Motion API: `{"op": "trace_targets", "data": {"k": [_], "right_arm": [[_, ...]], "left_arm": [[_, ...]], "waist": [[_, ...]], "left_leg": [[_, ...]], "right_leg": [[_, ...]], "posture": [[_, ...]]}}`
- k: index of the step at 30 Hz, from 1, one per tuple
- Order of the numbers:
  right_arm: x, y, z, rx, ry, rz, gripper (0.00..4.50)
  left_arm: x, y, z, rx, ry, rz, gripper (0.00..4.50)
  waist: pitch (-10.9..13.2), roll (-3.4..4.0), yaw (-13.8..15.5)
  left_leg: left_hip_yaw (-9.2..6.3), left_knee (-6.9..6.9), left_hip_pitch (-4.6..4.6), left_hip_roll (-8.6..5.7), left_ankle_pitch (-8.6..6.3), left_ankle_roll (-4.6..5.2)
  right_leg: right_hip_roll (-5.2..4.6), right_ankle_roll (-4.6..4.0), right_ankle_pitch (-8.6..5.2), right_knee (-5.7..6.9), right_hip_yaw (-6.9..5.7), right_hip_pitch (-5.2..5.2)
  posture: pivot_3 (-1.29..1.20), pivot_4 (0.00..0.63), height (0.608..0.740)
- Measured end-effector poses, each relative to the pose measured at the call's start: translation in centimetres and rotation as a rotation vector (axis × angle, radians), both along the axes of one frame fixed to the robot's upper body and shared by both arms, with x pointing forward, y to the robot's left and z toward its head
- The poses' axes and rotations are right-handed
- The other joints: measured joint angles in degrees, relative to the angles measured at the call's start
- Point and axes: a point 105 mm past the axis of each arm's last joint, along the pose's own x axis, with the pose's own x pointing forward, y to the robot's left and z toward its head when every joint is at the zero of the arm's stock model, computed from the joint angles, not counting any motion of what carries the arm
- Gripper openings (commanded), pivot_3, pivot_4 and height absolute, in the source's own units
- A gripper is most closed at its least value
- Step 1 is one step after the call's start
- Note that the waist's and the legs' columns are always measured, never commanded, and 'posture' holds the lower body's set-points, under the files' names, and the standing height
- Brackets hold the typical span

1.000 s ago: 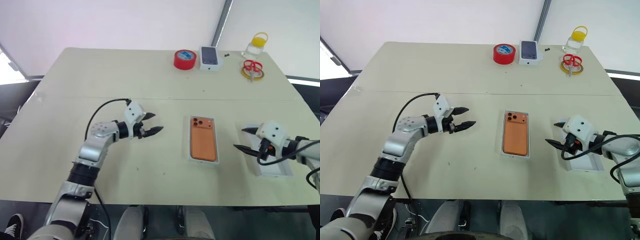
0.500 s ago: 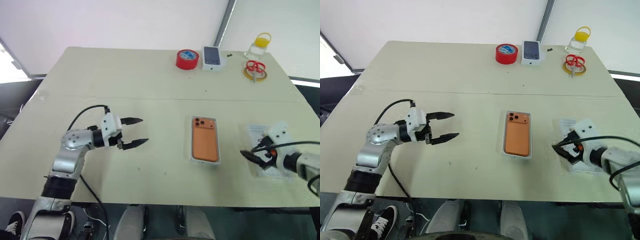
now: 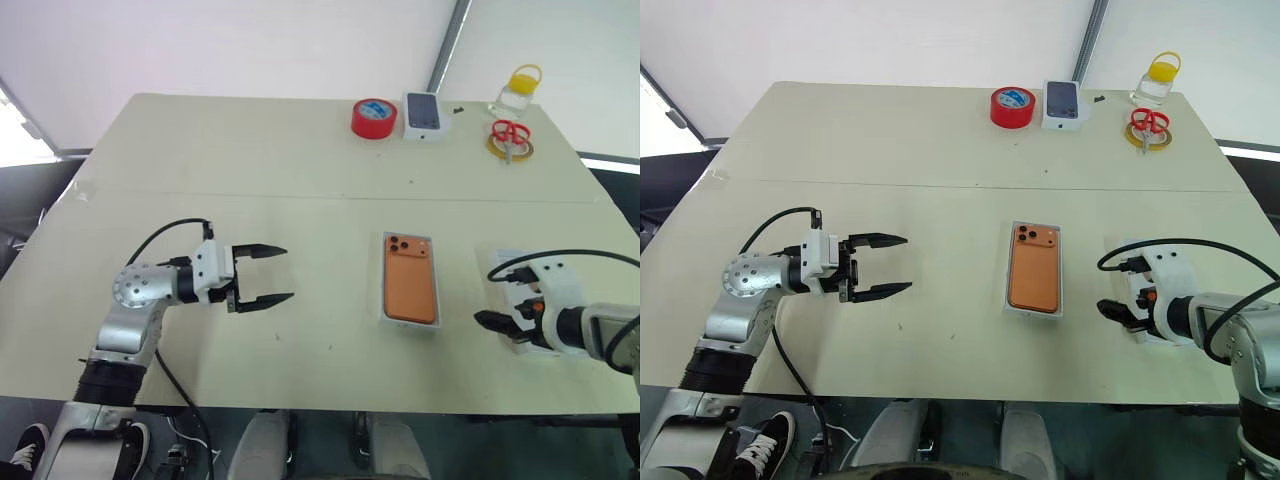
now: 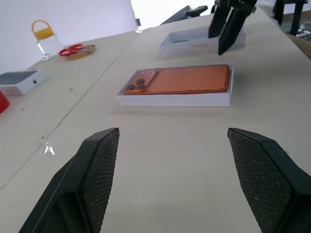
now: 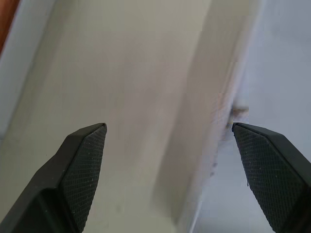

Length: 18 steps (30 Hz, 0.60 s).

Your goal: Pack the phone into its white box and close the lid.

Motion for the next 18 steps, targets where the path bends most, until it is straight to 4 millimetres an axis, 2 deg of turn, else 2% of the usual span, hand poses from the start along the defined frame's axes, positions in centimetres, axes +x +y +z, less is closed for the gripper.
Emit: {"op": "trace_targets", "data": {"k": [6,7,9,16,18], "right_arm": [[1.7,-0.1,0.7,-0.012,0.005,-0.001,4.33],[1.9,0.0,0.8,-0.009,0.005,0.001,4.09],[2.1,0.1,0.5,-0.01,0.022,0.002,3.59],[2.8,-0.8,0.2,-0.071,0.028,-0.044,0.16],[2.9,-0.8,0.0,-0.073,0.023,-0.048,0.07]], "left_arm": [[-0.9,-0.5,-0.7,-0.029,0.014,0.015,3.73],[-1.0,-0.5,-0.8,-0.032,0.015,0.019,3.73],[-1.3,-0.7,-0.9,-0.035,0.014,0.021,3.73],[-1.5,-0.7,-0.8,-0.043,0.008,0.05,3.73],[-1.4,-0.6,-0.8,-0.043,0.011,0.064,3.73]], "waist": [[0.0,0.0,-0.57],[0.0,0.0,-0.6],[0.01,0.0,-0.57],[-0.06,-0.11,-0.71],[-0.15,-0.25,-1.17]], "left_leg": [[-0.02,-0.02,0.03,0.05,0.0,0.0],[-0.03,-0.02,0.03,0.08,0.0,0.0],[-0.03,-0.02,0.02,0.08,0.0,0.0],[-0.03,-0.01,0.04,0.13,0.0,0.0],[-0.04,-0.01,0.04,0.18,0.0,0.0]], "right_leg": [[0.06,0.02,-0.01,0.03,0.0,-0.02],[0.09,0.02,0.0,0.03,0.0,-0.02],[0.1,0.02,0.0,0.03,0.0,-0.02],[0.15,0.01,-0.01,0.02,-0.01,-0.01],[0.21,0.01,-0.01,0.01,0.0,0.01]], "posture": [[0.0,0.15,0.74],[0.0,0.15,0.74],[0.0,0.15,0.74],[0.0,0.15,0.74],[0.0,0.15,0.74]]}}
